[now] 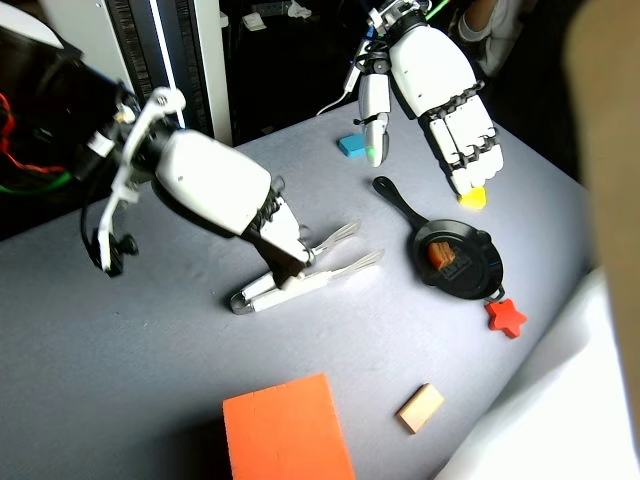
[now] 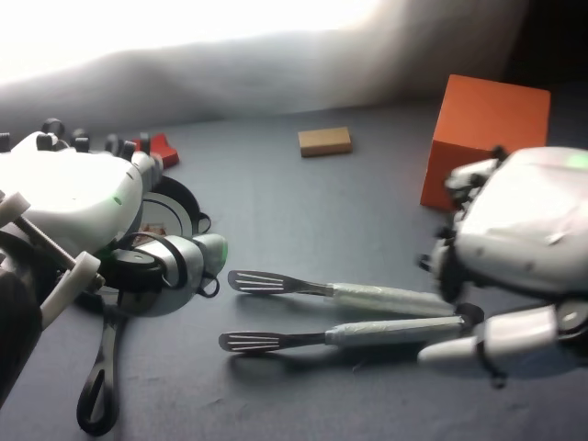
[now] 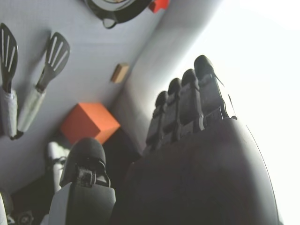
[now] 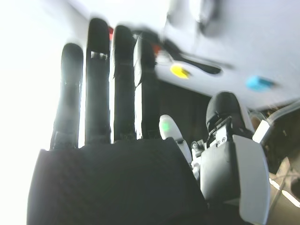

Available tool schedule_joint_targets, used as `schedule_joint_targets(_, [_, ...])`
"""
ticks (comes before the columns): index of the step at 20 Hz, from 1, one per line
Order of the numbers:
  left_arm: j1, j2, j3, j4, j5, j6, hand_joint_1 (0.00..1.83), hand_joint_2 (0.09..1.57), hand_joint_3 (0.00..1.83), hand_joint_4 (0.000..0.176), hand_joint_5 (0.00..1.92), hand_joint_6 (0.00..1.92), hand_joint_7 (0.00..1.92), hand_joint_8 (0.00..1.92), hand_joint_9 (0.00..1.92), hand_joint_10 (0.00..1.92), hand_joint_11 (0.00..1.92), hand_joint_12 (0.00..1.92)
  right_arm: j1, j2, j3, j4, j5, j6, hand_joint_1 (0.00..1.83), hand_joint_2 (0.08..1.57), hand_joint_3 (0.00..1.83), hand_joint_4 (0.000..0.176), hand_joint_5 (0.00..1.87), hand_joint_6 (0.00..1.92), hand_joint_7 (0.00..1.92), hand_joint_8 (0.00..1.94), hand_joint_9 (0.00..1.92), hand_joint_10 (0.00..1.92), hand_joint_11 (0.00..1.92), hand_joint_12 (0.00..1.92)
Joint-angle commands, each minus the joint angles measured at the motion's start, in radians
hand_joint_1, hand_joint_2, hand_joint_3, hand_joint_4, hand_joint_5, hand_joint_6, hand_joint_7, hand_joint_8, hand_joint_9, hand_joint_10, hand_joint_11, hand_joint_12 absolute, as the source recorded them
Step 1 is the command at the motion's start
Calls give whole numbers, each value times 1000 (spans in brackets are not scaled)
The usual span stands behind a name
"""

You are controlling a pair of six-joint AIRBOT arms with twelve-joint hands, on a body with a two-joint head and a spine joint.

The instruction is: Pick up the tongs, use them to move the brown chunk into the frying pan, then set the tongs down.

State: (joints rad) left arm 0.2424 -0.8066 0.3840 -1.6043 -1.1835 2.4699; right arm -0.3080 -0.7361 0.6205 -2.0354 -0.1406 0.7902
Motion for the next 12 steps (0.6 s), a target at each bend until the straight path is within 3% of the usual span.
schedule_joint_targets(1, [2, 0, -5, 94, -35, 0, 187, 1312, 8, 0, 655, 319, 712, 378, 517, 642, 32, 1572, 30, 26, -1, -18, -12, 6, 110, 1262, 7, 0, 1095, 547, 1274, 536, 972, 1270, 573, 1811])
schedule_joint_targets(2, [6, 0, -5, 97, -35, -2, 164, 1334, 7, 0, 734, 526, 711, 804, 482, 1111, 81, 1771, 38, 38, -1, -18, -9, 7, 118, 1293, 5, 0, 1043, 699, 1279, 685, 1011, 1396, 615, 1899])
schedule_joint_targets(3, [18, 0, -6, 102, -35, -8, 92, 1370, 10, 0, 757, 940, 720, 1265, 523, 1571, 286, 1891, 53, 64, -1, -18, -9, 22, 70, 1347, 10, 0, 1053, 850, 1315, 922, 1099, 1577, 755, 1917])
schedule_joint_targets(4, [30, 1, -6, 116, -35, -22, 73, 1382, 8, 0, 741, 1259, 734, 1523, 575, 1804, 413, 1915, 68, 88, 1, -18, 8, 41, 87, 1374, 9, 0, 1028, 1141, 1312, 1056, 1132, 1635, 838, 1920])
schedule_joint_targets(5, [43, 2, -6, 125, -35, -42, 115, 1412, 12, 0, 792, 1652, 895, 1718, 766, 1898, 589, 1920, 89, 109, 6, -18, 57, 46, 338, 1401, 9, 0, 1106, 1410, 1321, 1347, 1185, 1781, 1048, 1921])
schedule_joint_targets(6, [47, 3, -7, 127, -35, -48, 141, 1440, 19, 0, 851, 1780, 992, 1801, 888, 1916, 706, 1921, 102, 120, 10, -18, 90, 48, 466, 1420, 10, 0, 1122, 1542, 1312, 1522, 1208, 1865, 1147, 1921])
schedule_joint_targets(7, [47, 4, -8, 127, -38, -49, 267, 1487, 26, 0, 907, 1818, 1068, 1847, 996, 1920, 838, 1921, 119, 132, 17, -18, 133, 48, 587, 1447, 15, 0, 1126, 1671, 1296, 1712, 1254, 1910, 1250, 1921])
schedule_joint_targets(10, [43, 4, -8, 129, -45, -50, 524, 1502, 10, 0, 925, 1909, 1081, 1917, 1105, 1921, 999, 1921, 136, 137, 49, -18, 209, 14, 635, 1478, 20, 0, 1137, 1758, 1297, 1850, 1323, 1921, 1367, 1921])
schedule_joint_targets(12, [42, 4, -8, 133, -45, -51, 532, 1496, 5, 0, 921, 1877, 1066, 1921, 1116, 1921, 1040, 1921, 144, 126, 78, -18, 260, 2, 665, 1475, 15, 0, 1147, 1786, 1296, 1904, 1340, 1921, 1368, 1921])
